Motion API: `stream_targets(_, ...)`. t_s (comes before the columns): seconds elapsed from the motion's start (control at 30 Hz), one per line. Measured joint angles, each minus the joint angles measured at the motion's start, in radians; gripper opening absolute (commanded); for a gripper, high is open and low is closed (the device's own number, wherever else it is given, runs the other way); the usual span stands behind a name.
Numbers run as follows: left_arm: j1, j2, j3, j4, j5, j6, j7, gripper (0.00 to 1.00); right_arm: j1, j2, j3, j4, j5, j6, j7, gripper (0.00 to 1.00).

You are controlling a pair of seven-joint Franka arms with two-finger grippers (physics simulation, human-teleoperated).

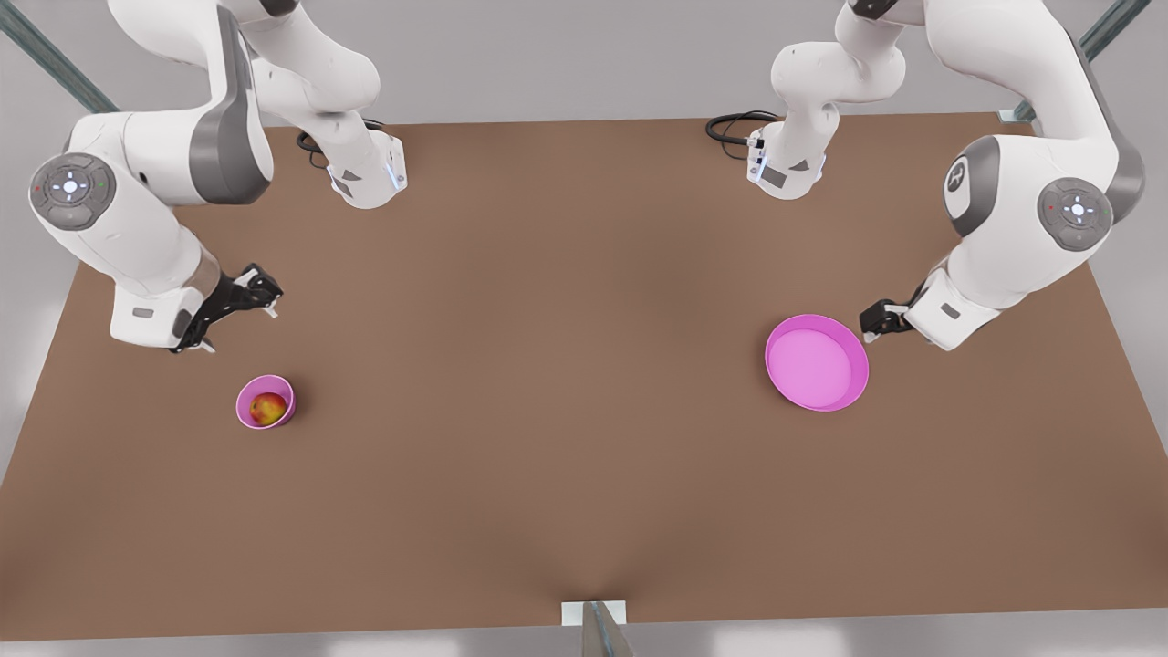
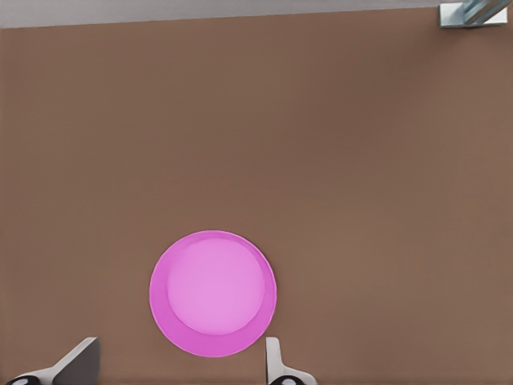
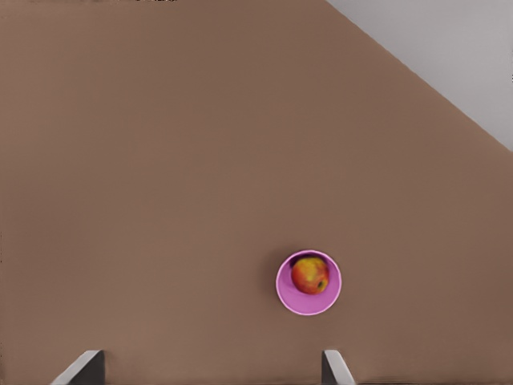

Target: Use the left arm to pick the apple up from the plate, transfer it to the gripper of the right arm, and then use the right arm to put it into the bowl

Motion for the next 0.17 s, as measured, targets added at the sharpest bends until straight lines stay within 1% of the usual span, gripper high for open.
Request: stream_targets(0.17, 0.0, 0.001, 0.0, 0.0, 0.0, 0.002, 0.001, 1.0, -0.008, 0.016, -0.013, -0.001, 0.023, 0.018, 0.175, 1.0)
